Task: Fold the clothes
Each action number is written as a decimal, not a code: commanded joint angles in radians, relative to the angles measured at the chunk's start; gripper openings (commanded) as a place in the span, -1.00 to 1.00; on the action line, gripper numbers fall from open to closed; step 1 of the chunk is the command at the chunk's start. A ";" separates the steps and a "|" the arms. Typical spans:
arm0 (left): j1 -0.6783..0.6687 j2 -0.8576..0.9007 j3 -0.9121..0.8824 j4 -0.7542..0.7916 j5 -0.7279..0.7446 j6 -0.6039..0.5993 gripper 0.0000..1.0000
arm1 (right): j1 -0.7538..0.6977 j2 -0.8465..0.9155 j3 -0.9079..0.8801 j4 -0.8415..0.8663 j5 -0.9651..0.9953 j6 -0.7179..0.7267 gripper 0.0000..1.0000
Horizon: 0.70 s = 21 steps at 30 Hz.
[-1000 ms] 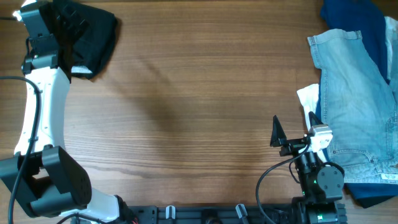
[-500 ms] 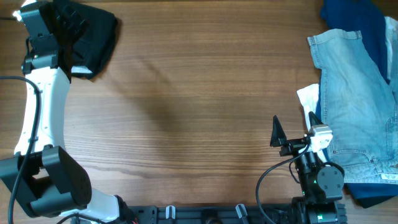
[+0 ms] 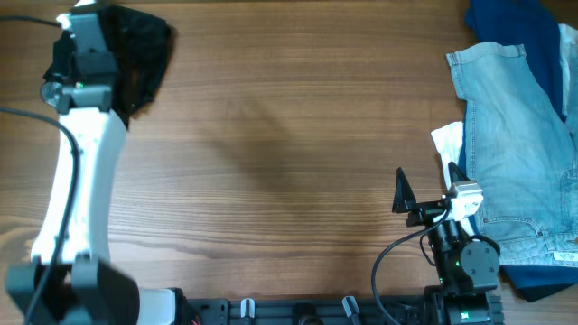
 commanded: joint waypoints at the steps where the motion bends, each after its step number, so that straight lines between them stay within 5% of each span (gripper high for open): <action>1: -0.073 -0.139 -0.043 -0.019 -0.066 -0.001 1.00 | -0.002 -0.013 -0.002 0.004 0.017 0.018 0.99; 8: -0.088 -0.325 -0.250 0.024 0.050 -0.002 1.00 | -0.002 -0.013 -0.002 0.004 0.017 0.018 0.99; 16: -0.002 -0.644 -0.682 0.343 0.315 0.139 1.00 | -0.002 -0.013 -0.002 0.004 0.017 0.018 0.99; 21: 0.036 -0.853 -0.924 0.480 0.328 0.180 1.00 | -0.002 -0.013 -0.002 0.004 0.017 0.018 0.99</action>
